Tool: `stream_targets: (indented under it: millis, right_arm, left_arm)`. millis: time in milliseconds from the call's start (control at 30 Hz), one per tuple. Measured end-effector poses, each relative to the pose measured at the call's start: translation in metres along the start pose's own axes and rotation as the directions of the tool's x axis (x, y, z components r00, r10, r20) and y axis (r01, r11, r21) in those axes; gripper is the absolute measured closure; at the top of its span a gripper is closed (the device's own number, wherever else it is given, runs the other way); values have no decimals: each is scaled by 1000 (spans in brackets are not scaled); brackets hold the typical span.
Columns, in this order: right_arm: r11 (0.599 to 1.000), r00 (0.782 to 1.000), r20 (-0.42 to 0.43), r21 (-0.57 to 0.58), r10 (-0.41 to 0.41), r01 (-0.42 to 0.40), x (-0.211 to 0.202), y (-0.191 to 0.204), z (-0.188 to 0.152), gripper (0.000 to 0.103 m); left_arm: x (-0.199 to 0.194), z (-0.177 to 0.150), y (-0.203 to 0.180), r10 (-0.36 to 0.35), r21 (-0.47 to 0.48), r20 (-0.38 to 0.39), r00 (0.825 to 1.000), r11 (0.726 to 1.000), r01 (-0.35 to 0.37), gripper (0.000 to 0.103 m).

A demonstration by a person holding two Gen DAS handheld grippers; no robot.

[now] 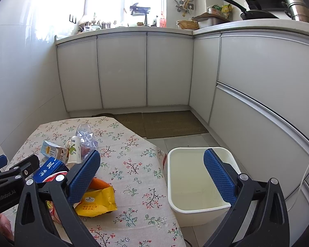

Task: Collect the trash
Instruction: 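Move both tools toward the trash pile on the table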

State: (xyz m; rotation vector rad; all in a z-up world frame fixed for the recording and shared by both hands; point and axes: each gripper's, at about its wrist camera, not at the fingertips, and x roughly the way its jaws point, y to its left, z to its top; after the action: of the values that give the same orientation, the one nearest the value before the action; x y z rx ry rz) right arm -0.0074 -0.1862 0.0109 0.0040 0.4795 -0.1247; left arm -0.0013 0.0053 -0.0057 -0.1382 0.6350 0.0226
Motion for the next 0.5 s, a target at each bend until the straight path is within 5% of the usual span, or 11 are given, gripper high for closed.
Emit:
stream_targets:
  millis: [500]
  right_arm:
    - [1000,998,-66,-22,-7,6,9,3,-1,6]
  left_arm:
    - [5,0,2,-38,-68,-44,998,997,35,7]
